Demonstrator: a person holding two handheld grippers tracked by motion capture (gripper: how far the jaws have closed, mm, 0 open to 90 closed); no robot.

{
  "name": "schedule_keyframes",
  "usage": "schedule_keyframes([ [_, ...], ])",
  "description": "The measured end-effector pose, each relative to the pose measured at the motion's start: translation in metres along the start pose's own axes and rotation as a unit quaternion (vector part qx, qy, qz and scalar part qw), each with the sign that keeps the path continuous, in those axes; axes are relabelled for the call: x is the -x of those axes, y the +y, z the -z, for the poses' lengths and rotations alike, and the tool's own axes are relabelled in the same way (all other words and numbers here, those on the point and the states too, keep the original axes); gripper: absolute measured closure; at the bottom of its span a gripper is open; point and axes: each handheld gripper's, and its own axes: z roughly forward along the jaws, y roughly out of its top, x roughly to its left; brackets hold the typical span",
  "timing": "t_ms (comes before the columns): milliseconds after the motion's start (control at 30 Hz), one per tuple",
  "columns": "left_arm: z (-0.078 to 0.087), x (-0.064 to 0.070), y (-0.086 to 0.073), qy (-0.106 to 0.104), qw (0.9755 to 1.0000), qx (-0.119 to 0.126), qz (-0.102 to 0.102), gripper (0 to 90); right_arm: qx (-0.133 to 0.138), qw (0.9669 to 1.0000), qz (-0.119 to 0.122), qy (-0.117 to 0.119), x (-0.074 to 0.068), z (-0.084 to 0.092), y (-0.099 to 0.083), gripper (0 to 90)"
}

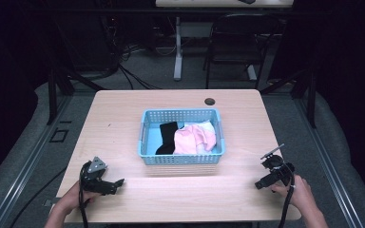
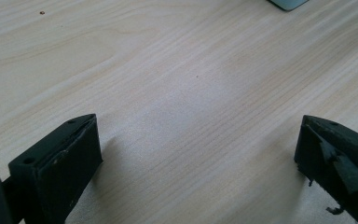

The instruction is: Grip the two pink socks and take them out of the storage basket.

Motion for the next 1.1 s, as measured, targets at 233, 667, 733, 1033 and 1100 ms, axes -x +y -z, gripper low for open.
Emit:
schedule_keyframes([
  [233,0.000,0.000,0.000,0.000,1.0000,0.000,0.000,0.2,0.005,1.0000,-0.004,0.000,0.000,0.000,0.000,0.0],
  [667,0.000,0.000,0.000,0.000,1.0000,0.000,0.000,0.2,0.014,0.9995,-0.028,0.004,-0.004,0.013,0.007,0.0],
  [733,0.000,0.000,0.000,0.000,1.0000,0.000,0.000,0.2,0.004,0.9998,-0.020,-0.001,-0.003,0.019,0.007,0.0],
  [1033,0.000,0.000,0.000,0.001,1.0000,0.000,0.000,0.2,0.041,0.9987,-0.025,0.013,-0.007,0.042,0.011,0.0],
  [1100,0.000,0.000,0.000,0.001,1.0000,0.000,0.000,0.2,0.045,0.9985,-0.025,0.017,-0.008,0.046,0.012,0.0],
])
